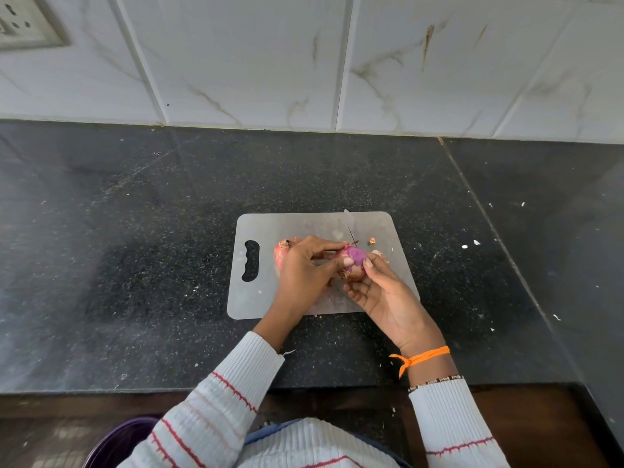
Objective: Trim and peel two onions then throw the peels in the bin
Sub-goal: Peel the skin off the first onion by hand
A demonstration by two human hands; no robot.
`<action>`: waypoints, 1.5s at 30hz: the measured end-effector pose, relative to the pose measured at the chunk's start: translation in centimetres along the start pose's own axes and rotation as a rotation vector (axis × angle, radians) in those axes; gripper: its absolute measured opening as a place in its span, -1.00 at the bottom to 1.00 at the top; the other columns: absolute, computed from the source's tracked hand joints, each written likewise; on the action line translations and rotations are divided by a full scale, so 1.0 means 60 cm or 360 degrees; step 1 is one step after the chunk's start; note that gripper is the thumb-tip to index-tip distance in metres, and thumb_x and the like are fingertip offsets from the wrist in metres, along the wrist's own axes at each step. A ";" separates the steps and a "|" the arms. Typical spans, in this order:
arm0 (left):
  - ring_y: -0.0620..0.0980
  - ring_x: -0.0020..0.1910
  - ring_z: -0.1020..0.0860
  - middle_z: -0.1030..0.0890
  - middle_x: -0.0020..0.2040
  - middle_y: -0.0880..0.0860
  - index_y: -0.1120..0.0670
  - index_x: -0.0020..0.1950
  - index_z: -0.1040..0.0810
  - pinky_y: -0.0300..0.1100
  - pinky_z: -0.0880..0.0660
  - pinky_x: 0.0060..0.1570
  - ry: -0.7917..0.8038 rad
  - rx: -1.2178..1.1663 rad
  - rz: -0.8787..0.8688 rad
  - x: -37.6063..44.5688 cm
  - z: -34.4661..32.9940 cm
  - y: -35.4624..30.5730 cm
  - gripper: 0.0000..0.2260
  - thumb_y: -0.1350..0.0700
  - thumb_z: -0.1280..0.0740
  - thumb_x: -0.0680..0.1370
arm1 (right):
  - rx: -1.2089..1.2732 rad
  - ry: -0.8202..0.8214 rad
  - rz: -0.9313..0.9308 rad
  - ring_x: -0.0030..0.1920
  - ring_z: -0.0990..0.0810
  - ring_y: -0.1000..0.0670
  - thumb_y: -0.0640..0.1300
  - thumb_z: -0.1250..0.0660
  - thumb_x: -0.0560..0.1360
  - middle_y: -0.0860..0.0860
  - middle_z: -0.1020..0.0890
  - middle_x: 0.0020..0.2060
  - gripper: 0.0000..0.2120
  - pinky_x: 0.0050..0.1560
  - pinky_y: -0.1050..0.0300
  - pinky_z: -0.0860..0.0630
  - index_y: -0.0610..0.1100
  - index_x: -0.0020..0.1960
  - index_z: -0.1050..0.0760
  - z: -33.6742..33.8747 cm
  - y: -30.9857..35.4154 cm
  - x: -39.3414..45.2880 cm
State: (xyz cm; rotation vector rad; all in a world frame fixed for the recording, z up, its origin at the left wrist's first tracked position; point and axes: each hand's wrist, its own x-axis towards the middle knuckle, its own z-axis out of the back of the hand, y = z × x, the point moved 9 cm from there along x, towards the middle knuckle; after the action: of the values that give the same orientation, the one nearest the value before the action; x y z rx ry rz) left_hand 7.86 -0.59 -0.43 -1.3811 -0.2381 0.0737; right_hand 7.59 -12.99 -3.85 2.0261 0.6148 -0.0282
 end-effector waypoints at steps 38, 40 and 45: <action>-0.11 -0.21 -0.54 -0.58 -0.17 0.00 0.07 -0.14 -0.55 -0.27 -0.51 -0.18 -0.0091 0.0198 0.0043 0.002 -0.010 0.001 -0.92 0.24 -0.35 0.50 | -0.0217 -0.0057 0.0035 -0.21 -0.57 0.11 -0.30 -0.20 0.52 -0.08 -0.56 -0.02 -0.79 -0.24 0.32 -0.52 -0.18 0.14 -0.45 0.015 0.003 0.004; -0.10 -0.34 -0.49 -0.57 -0.23 0.02 0.10 -0.12 -0.53 -0.27 -0.44 -0.32 -0.0103 0.0149 0.0112 0.001 -0.008 0.010 -0.93 0.24 -0.31 0.53 | -0.0206 -0.0047 0.0013 -0.20 -0.58 0.11 -0.31 -0.20 0.52 -0.09 -0.56 -0.01 -0.79 -0.22 0.31 -0.53 -0.17 0.14 -0.45 0.014 -0.001 0.006; -0.14 -0.38 -0.52 -0.56 -0.30 0.02 0.11 -0.15 -0.52 -0.27 -0.48 -0.33 -0.0309 -0.0004 0.0270 0.003 0.027 0.028 -0.90 0.24 -0.28 0.55 | -0.0086 0.0040 -0.0011 -0.19 -0.60 0.09 -0.23 -0.26 0.41 -0.10 -0.57 0.03 -0.66 -0.18 0.28 -0.54 -0.18 0.19 -0.45 0.011 -0.003 0.006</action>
State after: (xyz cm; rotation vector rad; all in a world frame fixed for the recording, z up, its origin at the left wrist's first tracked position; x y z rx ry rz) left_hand 7.83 1.32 -1.79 -1.3958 -0.2823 0.3500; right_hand 7.99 -13.33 -4.45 1.9747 0.6323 0.0099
